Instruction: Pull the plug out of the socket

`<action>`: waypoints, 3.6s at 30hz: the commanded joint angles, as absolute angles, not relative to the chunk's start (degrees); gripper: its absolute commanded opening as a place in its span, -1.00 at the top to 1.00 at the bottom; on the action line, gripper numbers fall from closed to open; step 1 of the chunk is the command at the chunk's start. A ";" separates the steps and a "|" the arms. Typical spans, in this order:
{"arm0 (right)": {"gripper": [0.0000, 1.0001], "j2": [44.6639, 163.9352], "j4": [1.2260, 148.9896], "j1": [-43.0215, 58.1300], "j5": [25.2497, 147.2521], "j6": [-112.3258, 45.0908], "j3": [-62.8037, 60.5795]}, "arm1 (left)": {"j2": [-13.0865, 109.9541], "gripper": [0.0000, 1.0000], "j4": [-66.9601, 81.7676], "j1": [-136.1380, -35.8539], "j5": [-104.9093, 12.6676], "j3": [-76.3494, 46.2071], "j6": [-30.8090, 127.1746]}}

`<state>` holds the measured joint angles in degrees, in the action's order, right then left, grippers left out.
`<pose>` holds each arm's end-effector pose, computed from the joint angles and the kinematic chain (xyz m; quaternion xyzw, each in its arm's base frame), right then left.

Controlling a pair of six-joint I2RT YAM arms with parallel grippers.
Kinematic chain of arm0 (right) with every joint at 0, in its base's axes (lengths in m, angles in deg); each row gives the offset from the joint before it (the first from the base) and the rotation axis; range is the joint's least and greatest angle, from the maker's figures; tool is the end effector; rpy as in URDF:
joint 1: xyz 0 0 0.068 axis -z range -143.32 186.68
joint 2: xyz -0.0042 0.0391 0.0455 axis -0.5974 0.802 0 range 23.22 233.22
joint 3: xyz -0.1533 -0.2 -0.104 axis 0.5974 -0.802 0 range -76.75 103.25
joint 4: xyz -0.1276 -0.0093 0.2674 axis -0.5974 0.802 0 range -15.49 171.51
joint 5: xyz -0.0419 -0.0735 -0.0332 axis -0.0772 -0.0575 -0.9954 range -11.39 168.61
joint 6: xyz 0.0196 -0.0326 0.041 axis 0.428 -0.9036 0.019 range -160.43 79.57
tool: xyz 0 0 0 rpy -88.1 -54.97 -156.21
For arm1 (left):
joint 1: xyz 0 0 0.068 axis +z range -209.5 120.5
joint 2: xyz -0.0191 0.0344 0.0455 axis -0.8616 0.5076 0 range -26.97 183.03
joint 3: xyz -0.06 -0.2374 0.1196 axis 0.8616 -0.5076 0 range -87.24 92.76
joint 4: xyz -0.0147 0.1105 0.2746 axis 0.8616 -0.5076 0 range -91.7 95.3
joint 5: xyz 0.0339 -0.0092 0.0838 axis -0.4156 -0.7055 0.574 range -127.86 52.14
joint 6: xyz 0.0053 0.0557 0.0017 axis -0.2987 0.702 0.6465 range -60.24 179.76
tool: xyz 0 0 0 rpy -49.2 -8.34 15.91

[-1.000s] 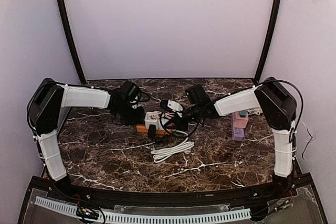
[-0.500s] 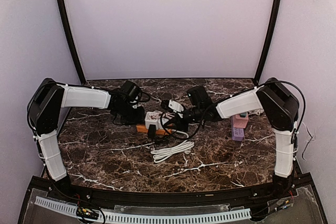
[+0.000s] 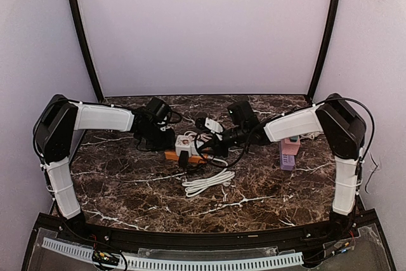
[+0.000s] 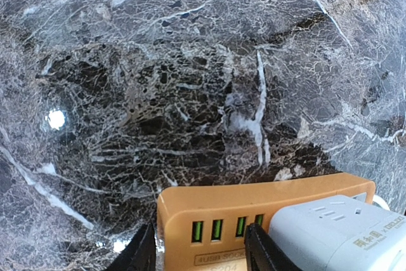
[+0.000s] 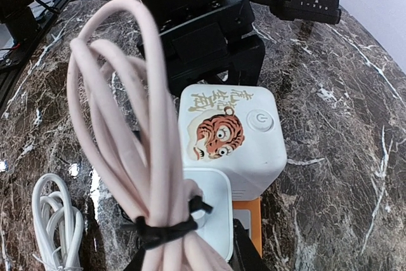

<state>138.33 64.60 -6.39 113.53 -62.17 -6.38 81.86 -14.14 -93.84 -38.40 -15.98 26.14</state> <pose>0.3218 0.3311 0.1362 -0.5704 0.6394 0.3431 0.3849 0.3519 -0.2409 0.1443 0.0074 0.9588 -0.1625 0.2329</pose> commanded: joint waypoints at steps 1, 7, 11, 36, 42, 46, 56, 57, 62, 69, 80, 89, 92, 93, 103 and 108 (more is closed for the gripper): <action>1.00 133.11 62.96 -5.84 114.56 -61.20 -7.88 | 85.94 0.04 -22.34 -94.03 -35.20 -17.96 26.67; 1.00 130.63 63.45 -5.31 114.35 -60.14 -8.24 | 85.57 0.04 -22.50 -94.04 -35.40 -16.92 26.74; 1.00 128.70 64.34 -5.33 114.01 -59.57 -7.93 | 84.46 0.02 -22.37 -94.03 -35.38 -17.20 26.59; 1.00 118.79 59.10 -4.44 117.26 -32.12 -9.13 | 50.64 -0.71 -16.23 -94.04 -30.00 -23.43 36.46; 1.00 117.73 53.75 -4.45 116.84 -21.78 -11.43 | 37.57 -0.75 -5.21 -94.28 -34.65 -35.38 41.37; 1.00 117.43 50.60 -4.75 116.48 -15.62 -13.29 | 34.23 -0.76 -3.30 -97.83 -35.33 -37.63 45.64; 1.00 118.23 47.89 -6.29 115.09 -9.22 -15.19 | 45.68 -0.68 -8.77 -108.39 -30.95 -26.69 53.05; 1.00 118.27 47.63 -6.30 115.01 -8.76 -15.48 | 46.35 -0.67 -8.85 -109.32 -30.29 -26.21 53.62; 1.00 118.82 46.20 -6.47 114.87 -6.52 -16.65 | 51.38 -0.66 -10.24 -111.42 -30.80 -21.72 54.36; 1.00 118.76 44.60 -6.89 114.74 -4.50 -18.08 | 58.39 -0.53 -13.47 -114.07 -28.20 -15.20 54.78; 1.00 118.20 45.05 -7.62 114.12 -3.51 -18.36 | 65.87 -0.16 -16.52 -115.36 -24.39 -7.39 53.60; 0.70 117.99 43.63 -7.79 114.90 -1.51 -19.10 | 65.93 0.26 -15.87 -115.41 -20.39 -7.20 53.54; 0.31 117.84 44.59 -7.79 114.83 -1.70 -18.80 | 65.59 0.36 -15.57 -115.40 -19.96 -7.68 53.14; 0.15 117.65 44.82 -7.79 114.79 -1.73 -18.81 | 65.30 0.39 -15.34 -115.40 -19.59 -7.78 52.98; -0.97 114.50 47.54 -6.97 112.61 -4.19 -20.32 | 63.21 0.47 -15.08 -111.37 -21.68 -9.04 49.68; -0.97 113.65 48.69 -6.39 112.42 -5.34 -22.16 | 61.38 0.48 -15.44 -105.00 -25.59 -9.67 46.86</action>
<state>114.99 47.84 -6.76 112.21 -3.59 -19.95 65.43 -15.78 -109.45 -23.10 -8.68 49.96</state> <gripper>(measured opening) 0.986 0.421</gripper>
